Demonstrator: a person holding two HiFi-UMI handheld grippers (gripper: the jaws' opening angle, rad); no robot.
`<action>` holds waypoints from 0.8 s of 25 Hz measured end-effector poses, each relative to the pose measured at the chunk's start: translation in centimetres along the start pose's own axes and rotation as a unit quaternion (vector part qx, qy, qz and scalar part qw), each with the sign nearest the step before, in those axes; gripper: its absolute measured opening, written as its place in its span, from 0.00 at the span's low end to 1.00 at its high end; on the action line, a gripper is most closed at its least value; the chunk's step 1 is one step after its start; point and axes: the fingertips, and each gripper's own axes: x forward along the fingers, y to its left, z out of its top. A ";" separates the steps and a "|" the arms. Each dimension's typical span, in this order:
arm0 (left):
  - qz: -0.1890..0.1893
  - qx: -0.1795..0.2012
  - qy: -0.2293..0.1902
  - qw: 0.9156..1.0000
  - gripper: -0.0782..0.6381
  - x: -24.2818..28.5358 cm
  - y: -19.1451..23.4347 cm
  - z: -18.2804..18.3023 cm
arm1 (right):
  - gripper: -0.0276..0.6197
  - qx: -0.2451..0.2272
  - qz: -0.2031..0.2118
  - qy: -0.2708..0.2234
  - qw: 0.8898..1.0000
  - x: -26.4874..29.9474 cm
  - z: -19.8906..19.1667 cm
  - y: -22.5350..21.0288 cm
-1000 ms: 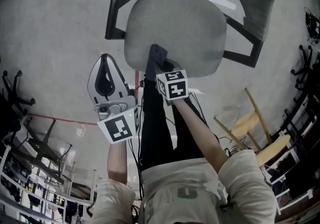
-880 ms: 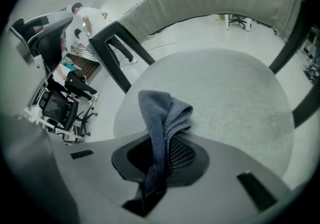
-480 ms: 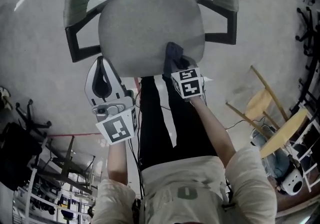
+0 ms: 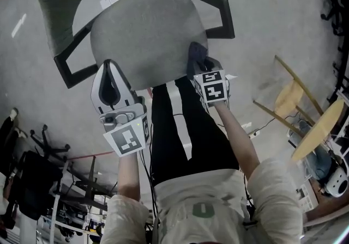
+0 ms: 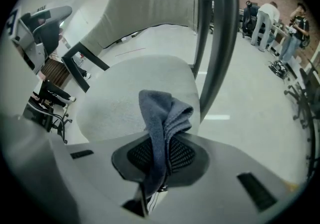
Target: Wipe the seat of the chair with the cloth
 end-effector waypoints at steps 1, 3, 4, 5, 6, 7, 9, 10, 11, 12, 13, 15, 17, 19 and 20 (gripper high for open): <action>-0.004 0.000 0.000 1.000 0.13 0.3 -0.4 0.0 | 0.12 -0.001 -0.003 -0.001 1.000 -0.1 0.0 -0.3; -0.011 0.001 0.000 1.000 0.13 0.7 -1.1 0.1 | 0.12 -0.007 -0.010 -0.002 1.000 -0.4 0.0 -1.1; -0.014 0.001 0.000 1.000 0.13 0.8 -1.4 0.0 | 0.12 -0.010 -0.014 -0.002 1.000 -0.5 -0.1 -1.5; -0.017 0.002 0.001 1.000 0.13 0.9 -1.7 0.0 | 0.12 -0.009 -0.017 -0.001 1.000 -0.6 -0.2 -2.0; -0.019 0.003 0.002 1.000 0.13 1.0 -1.9 0.0 | 0.12 -0.008 -0.021 -0.001 1.000 -0.7 -0.4 -2.5; -0.021 0.003 0.004 1.000 0.13 1.0 -2.1 -0.1 | 0.12 -0.006 -0.026 0.001 1.000 -0.8 -0.6 -3.0; -0.025 0.005 0.005 1.000 0.13 1.0 -2.4 -0.1 | 0.12 -0.003 -0.037 0.006 0.999 -0.9 -1.0 -4.2; -0.026 0.006 0.005 1.000 0.13 1.0 -2.4 -0.1 | 0.12 -0.004 -0.042 0.008 0.999 -0.9 -1.3 -4.7; -0.027 0.007 0.004 1.000 0.13 1.0 -2.5 -0.1 | 0.12 -0.009 -0.046 0.009 0.999 -0.9 -1.4 -5.2; -0.027 0.007 0.004 1.000 0.13 1.1 -2.6 0.0 | 0.12 -0.016 -0.049 0.009 0.999 -0.8 -1.6 -5.6; -0.027 0.007 0.004 1.000 0.13 1.1 -2.6 0.0 | 0.12 -0.024 -0.052 0.012 0.998 -0.7 -1.8 -6.0; -0.026 0.007 0.004 1.000 0.13 1.1 -2.6 0.1 | 0.12 -0.030 -0.055 0.019 0.998 -0.6 -2.1 -6.4; -0.025 0.005 0.003 1.000 0.13 1.1 -2.6 0.1 | 0.12 -0.030 -0.054 0.020 0.998 -0.6 -2.3 -6.6; -0.024 0.003 0.002 1.000 0.13 1.1 -2.6 0.2 | 0.12 -0.030 -0.054 0.016 0.998 -0.9 -2.1 -6.5; -0.022 0.003 0.001 1.000 0.13 1.0 -2.6 0.2 | 0.12 -0.031 -0.054 0.013 0.998 -1.1 -1.9 -6.4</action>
